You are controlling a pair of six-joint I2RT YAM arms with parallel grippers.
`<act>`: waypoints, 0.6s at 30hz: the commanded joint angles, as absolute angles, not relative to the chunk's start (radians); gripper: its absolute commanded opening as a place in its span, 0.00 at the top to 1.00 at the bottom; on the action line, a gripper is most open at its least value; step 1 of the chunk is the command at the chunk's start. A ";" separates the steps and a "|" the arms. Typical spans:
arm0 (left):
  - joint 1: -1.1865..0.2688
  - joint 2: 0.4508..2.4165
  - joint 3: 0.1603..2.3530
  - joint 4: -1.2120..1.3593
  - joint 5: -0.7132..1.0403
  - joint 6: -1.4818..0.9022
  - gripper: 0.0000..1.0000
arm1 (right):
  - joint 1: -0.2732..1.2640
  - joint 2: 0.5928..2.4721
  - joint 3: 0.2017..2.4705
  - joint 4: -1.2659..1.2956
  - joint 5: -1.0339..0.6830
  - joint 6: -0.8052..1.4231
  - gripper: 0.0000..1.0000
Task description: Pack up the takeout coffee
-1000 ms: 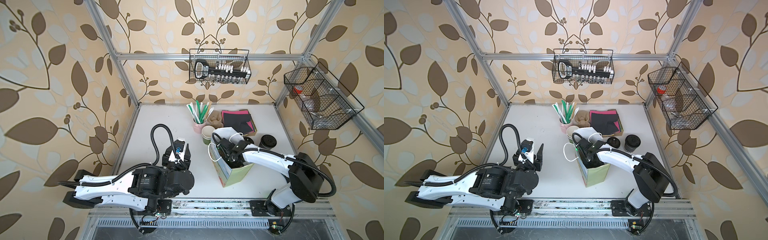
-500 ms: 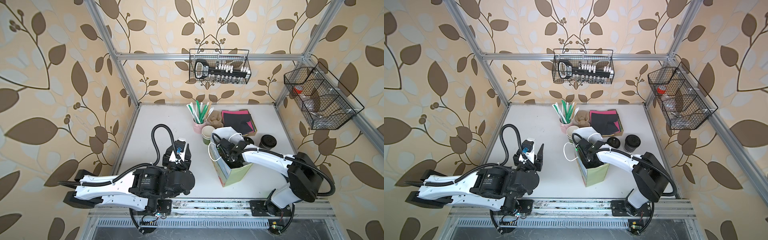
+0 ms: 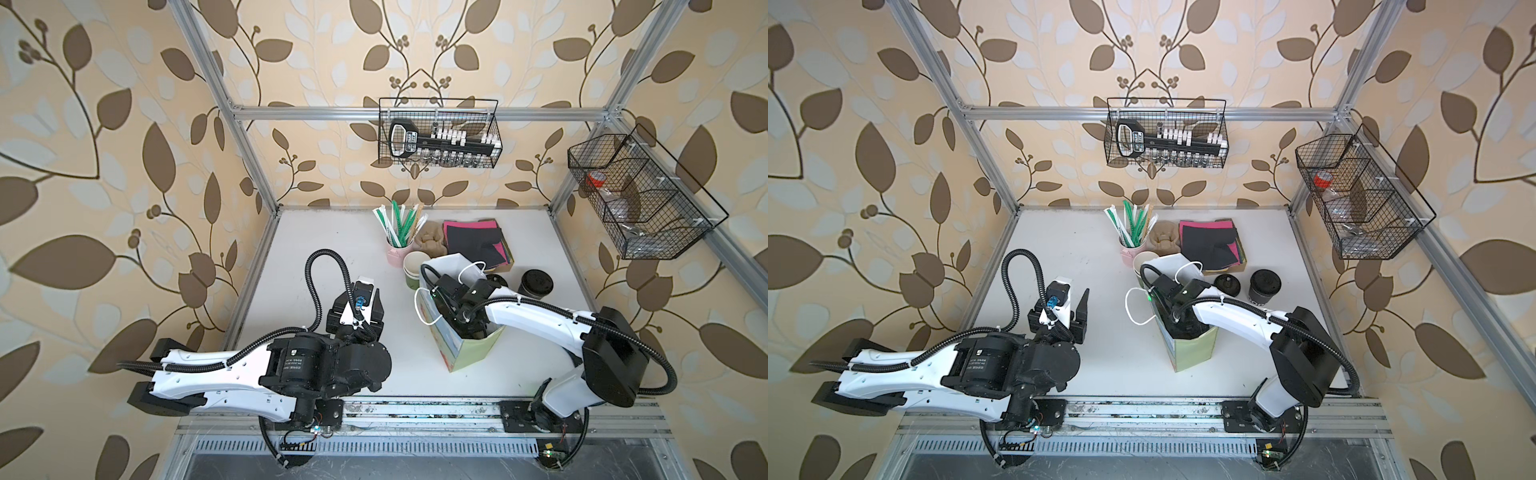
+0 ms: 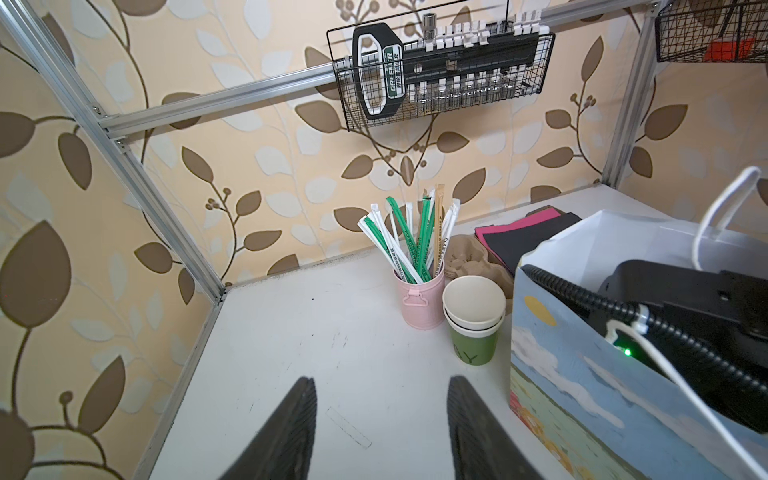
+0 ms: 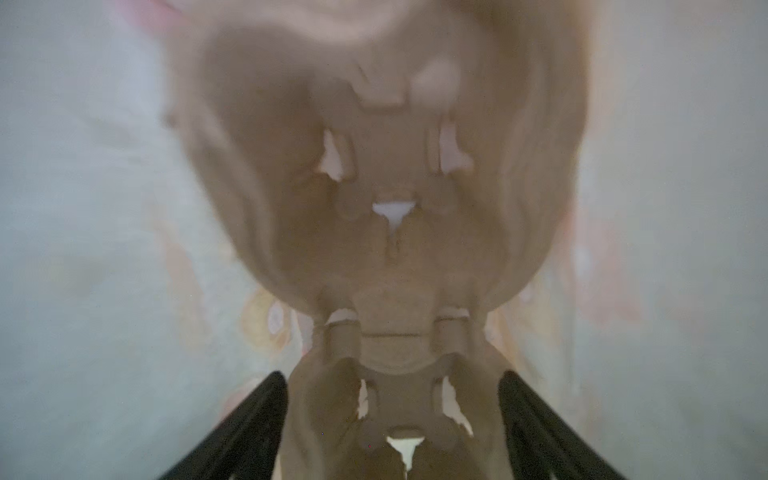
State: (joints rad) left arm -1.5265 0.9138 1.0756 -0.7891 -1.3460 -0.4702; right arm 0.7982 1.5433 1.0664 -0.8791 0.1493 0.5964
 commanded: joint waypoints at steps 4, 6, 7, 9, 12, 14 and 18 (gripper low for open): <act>-1.535 0.921 1.092 -0.775 -1.393 -0.459 0.47 | 0.803 1.486 1.127 -0.924 0.157 0.594 0.07; -1.535 0.925 1.094 -0.775 -1.390 -0.457 0.47 | 0.807 1.482 1.140 -0.932 0.161 0.591 0.02; -1.535 0.927 1.094 -0.775 -1.388 -0.457 0.47 | 0.809 1.480 1.148 -0.936 0.165 0.589 0.02; -1.535 0.930 1.092 -0.769 -1.384 -0.451 0.46 | 0.811 1.470 1.170 -0.952 0.179 0.588 0.01; -1.536 0.935 1.091 -0.762 -1.378 -0.443 0.46 | 0.811 1.455 1.204 -0.974 0.199 0.588 0.00; -1.535 0.940 1.089 -0.755 -1.375 -0.437 0.45 | 0.816 1.448 1.215 -0.977 0.203 0.587 0.00; -1.536 0.949 1.089 -0.749 -1.361 -0.430 0.44 | 0.820 1.442 1.202 -0.958 0.230 0.577 0.00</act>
State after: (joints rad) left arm -1.5265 0.9466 1.0756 -0.7727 -1.3422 -0.4393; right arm 0.8127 1.4555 1.1870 -0.9421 0.1890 0.5907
